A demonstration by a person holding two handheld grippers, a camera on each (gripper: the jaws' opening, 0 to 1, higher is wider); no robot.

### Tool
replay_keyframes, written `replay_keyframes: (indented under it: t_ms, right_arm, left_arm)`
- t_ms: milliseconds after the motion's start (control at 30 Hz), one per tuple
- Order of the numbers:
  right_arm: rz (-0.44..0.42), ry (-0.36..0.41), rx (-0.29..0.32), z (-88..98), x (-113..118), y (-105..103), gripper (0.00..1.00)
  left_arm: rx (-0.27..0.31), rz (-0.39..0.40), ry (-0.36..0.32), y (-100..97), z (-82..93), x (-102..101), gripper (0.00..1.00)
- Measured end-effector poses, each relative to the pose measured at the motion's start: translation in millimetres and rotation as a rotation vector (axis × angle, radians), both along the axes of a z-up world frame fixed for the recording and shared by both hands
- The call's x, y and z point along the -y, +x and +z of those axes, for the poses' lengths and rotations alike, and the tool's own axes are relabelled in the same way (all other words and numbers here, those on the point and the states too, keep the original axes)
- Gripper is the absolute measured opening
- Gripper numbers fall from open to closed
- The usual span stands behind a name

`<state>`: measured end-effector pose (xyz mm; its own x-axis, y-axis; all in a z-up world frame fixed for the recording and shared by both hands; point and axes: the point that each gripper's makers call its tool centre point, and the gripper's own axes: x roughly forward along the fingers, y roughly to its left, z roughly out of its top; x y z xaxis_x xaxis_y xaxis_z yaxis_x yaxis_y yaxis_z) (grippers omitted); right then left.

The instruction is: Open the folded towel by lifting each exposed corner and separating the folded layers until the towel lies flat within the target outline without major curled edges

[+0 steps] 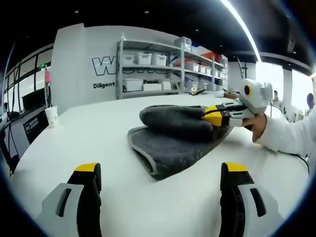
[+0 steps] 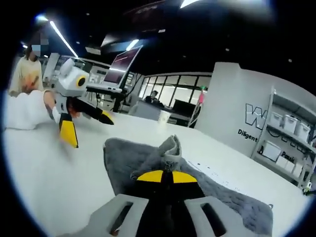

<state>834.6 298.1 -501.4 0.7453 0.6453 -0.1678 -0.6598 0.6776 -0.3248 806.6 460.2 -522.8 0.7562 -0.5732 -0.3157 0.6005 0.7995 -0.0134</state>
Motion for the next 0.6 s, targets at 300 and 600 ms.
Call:
replay_keyframes:
  t_ms: [300,600]
  right_arm:
    - [-0.061,-0.001,-0.002,-0.3,28,10,0.00]
    - [-0.106,-0.012,-0.003,-4.8,56,10,0.00]
  left_arm:
    - [-0.003,0.000,0.005,-2.0,-1.8,0,0.99]
    - [-0.005,-0.001,0.008,-5.4,-3.3,1,0.99]
